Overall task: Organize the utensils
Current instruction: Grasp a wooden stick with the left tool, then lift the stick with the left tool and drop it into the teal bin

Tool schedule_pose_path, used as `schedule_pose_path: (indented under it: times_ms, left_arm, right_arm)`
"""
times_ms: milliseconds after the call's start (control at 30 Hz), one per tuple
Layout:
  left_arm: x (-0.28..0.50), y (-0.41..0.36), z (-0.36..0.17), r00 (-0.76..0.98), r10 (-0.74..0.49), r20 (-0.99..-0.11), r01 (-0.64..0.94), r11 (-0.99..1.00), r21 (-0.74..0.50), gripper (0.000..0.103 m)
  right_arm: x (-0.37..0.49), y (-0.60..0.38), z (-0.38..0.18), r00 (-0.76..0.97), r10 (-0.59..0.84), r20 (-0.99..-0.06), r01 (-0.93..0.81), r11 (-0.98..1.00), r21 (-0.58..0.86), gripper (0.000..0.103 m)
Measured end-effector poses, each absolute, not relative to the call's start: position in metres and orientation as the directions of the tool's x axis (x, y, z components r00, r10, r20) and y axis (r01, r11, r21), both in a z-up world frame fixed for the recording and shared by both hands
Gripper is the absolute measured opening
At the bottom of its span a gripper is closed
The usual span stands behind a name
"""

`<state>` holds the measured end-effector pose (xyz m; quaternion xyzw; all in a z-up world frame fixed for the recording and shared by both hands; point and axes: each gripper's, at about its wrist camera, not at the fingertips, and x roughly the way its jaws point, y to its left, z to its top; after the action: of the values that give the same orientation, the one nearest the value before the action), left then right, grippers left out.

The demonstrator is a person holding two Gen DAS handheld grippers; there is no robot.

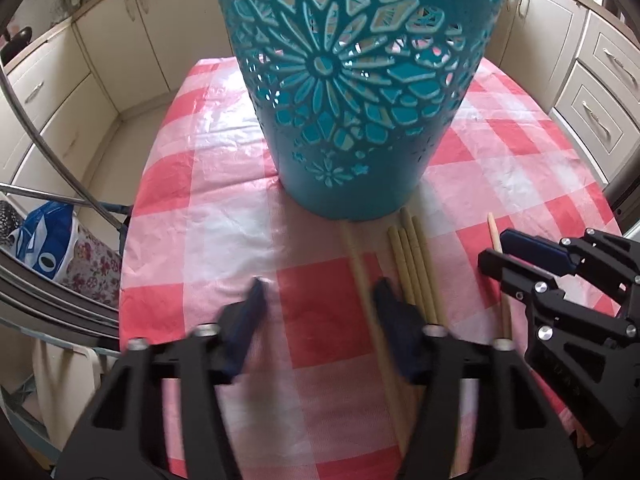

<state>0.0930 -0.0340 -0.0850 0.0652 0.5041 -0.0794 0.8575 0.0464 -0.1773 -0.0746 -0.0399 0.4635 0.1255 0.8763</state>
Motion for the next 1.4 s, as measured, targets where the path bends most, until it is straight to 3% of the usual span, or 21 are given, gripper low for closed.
schedule_pose_path:
  times_ms: [133, 233, 467, 667, 900, 1200, 1400]
  left_arm:
    - [0.096, -0.031, -0.084, 0.481, -0.074, -0.873, 0.202, 0.979, 0.029, 0.032]
    - [0.095, -0.034, -0.083, 0.477, -0.103, -0.873, 0.234, 0.972, 0.013, 0.008]
    - [0.095, -0.028, -0.082, 0.450, -0.152, -0.880, 0.243, 0.969, -0.043, 0.005]
    - [0.092, -0.037, -0.083, 0.460, -0.118, -0.880, 0.273, 0.962, 0.014, 0.005]
    - [0.084, -0.030, -0.050, 0.423, -0.272, -0.864, 0.406, 0.910, -0.088, 0.005]
    - [0.058, -0.015, 0.061, 0.486, -0.566, -0.666, 0.610, 0.765, -0.206, 0.005]
    - [0.085, -0.024, 0.145, 0.728, -0.524, -0.443, 0.513, 0.844, -0.155, 0.005]
  right_arm:
    - [0.050, -0.185, -0.075, 0.529, 0.193, -0.826, -0.247, 0.967, 0.067, 0.022]
    - [0.051, -0.182, -0.074, 0.525, 0.217, -0.823, -0.272, 0.959, 0.079, 0.014]
    - [0.054, -0.183, -0.074, 0.522, 0.197, -0.830, -0.276, 0.960, 0.054, 0.012]
    - [0.052, -0.178, -0.074, 0.524, 0.195, -0.829, -0.300, 0.953, 0.034, 0.012]
    - [0.058, -0.188, -0.073, 0.494, 0.233, -0.838, -0.295, 0.951, 0.091, 0.008]
    - [0.057, -0.189, -0.072, 0.490, 0.229, -0.841, -0.302, 0.950, 0.083, 0.008]
    - [0.058, -0.185, -0.072, 0.492, 0.231, -0.839, -0.296, 0.951, 0.089, 0.009]
